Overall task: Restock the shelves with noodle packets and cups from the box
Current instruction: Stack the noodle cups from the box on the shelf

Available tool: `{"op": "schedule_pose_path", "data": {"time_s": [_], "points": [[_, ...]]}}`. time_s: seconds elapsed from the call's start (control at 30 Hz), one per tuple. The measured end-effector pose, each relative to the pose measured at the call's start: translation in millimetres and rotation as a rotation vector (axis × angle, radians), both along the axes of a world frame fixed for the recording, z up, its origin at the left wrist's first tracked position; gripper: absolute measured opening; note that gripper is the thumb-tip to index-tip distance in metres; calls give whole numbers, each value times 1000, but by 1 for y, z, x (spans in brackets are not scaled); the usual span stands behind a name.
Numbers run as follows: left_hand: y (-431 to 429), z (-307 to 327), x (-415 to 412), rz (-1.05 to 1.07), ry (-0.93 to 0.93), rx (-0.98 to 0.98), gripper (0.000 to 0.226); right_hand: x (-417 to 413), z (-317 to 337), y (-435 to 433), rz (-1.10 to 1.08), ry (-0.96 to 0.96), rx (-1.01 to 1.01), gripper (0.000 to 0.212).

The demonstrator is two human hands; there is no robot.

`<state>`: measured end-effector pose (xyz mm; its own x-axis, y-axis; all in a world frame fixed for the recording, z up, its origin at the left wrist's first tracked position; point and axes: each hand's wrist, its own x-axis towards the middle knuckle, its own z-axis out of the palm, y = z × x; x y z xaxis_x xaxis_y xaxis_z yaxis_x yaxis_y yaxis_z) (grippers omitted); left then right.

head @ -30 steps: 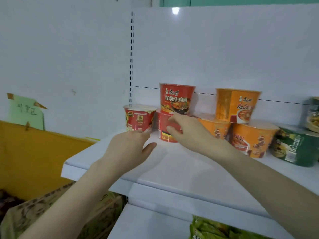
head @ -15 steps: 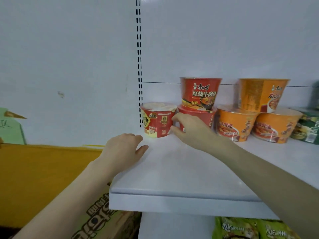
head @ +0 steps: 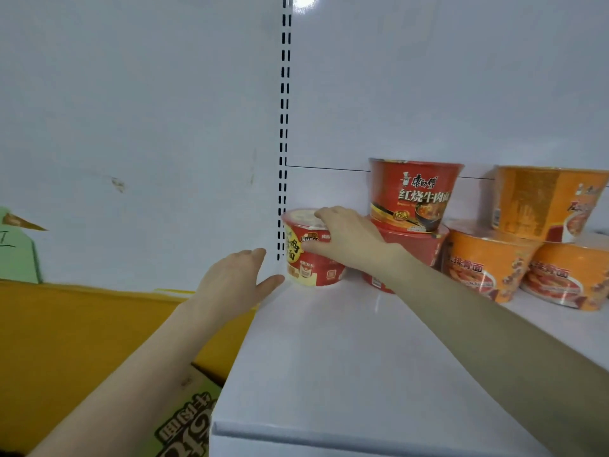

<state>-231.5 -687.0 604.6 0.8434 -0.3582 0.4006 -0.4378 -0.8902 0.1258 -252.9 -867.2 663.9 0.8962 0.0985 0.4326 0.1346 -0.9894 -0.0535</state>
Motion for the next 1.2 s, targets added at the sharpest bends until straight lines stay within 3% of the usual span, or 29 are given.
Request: {"op": "schedule_pose_path", "data": {"time_s": [0.17, 0.37, 0.5, 0.67, 0.93, 1.1, 1.2], "points": [[-5, -1, 13, -31, 65, -123, 66, 18, 0, 10, -14, -3, -39, 57], [-13, -8, 30, -123, 173, -216, 75, 21, -1, 10, 65, 13, -47, 37], [-14, -11, 40, -172, 239, -254, 84, 16, 3, 1, 79, 85, -62, 39], [-16, -13, 50, -284, 334, -360, 101, 4, 8, -16, 146, 177, 69, 45], [-25, -21, 63, -328, 352, -595, 76, 3, 8, -8, 123, 140, 52, 54], [-30, -23, 61, -319, 339, -591, 71, 4, 6, -1, 99, 69, -22, 42], [-32, -25, 63, -288, 312, -478, 71, 7, 3, -2, 84, 61, -31, 41]]}}
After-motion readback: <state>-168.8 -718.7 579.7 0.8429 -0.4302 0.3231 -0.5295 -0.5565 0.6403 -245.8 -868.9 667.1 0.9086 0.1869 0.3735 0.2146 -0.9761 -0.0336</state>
